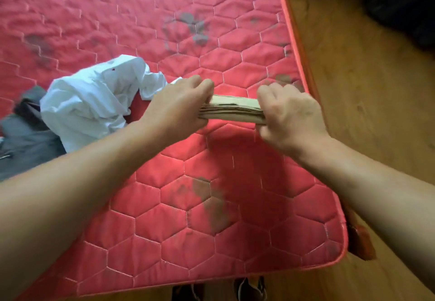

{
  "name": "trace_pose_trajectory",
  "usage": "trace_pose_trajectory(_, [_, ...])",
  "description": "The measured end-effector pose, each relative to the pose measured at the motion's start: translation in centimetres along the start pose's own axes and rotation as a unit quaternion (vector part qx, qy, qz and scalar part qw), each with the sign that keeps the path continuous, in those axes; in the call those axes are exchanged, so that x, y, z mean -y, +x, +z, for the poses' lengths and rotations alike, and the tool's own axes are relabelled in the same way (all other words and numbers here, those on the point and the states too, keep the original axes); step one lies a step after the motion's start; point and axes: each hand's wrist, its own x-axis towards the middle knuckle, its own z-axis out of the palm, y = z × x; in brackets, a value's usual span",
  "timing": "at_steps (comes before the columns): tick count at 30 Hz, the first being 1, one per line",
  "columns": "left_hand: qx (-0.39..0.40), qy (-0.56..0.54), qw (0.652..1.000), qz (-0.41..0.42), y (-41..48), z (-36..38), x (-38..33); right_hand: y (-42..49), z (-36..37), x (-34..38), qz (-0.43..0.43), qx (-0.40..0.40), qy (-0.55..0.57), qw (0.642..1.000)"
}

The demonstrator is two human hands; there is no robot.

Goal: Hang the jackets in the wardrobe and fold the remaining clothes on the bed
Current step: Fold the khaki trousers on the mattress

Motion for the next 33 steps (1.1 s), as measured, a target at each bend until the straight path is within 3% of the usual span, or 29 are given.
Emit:
trace_pose_trajectory(4, [-0.018, 0.100, 0.995, -0.012, -4.0, 5.5, -1.5, -4.2, 4.2, 1.9, 0.042, 0.054, -0.048, 0.996])
trace_pose_trajectory(5, [0.017, 0.102, 0.994, -0.028, -5.6, 7.6, -2.1, -5.8, 5.8, 2.4, 0.046, 0.102, -0.052, 0.992])
trace_pose_trajectory(8, [0.220, 0.084, 0.970, -0.067, -10.7, 13.2, -3.6, -11.3, 10.6, 3.8, 0.042, 0.302, -0.052, 0.951])
trace_pose_trajectory(9, [0.236, 0.071, 0.966, -0.079, -11.7, 14.5, -3.7, -12.7, 11.9, 3.9, 0.042, 0.333, -0.043, 0.941])
trace_pose_trajectory(10, [0.220, 0.048, 0.970, -0.094, -12.0, 15.3, -3.6, -13.4, 12.7, 3.9, 0.044, 0.326, -0.024, 0.944])
trace_pose_trajectory(14, [0.036, 0.009, 0.991, -0.126, -8.2, 18.2, -2.6, -10.4, 15.6, 2.4, 0.071, 0.154, 0.052, 0.984])
trace_pose_trajectory(19, [0.101, 0.044, 0.978, -0.176, -5.2, 22.9, -0.8, -7.3, 20.9, 1.1, 0.103, 0.181, 0.038, 0.977])
trace_pose_trajectory(22, [0.094, 0.050, 0.980, -0.168, -5.3, 24.5, 0.1, -7.7, 22.9, 0.7, 0.107, 0.156, 0.028, 0.981])
trace_pose_trajectory(25, [0.142, 0.033, 0.973, -0.180, -4.3, 23.1, -0.1, -6.6, 21.7, 0.8, 0.121, 0.229, 0.035, 0.965])
trace_pose_trajectory(30, [0.081, 0.035, 0.981, -0.173, -1.3, 20.4, 1.5, -3.1, 19.8, -1.4, 0.104, 0.146, 0.034, 0.983])
trace_pose_trajectory(33, [0.091, 0.057, 0.978, -0.177, 1.8, 21.7, 3.0, -0.3, 21.6, -2.9, 0.094, 0.179, 0.009, 0.979])
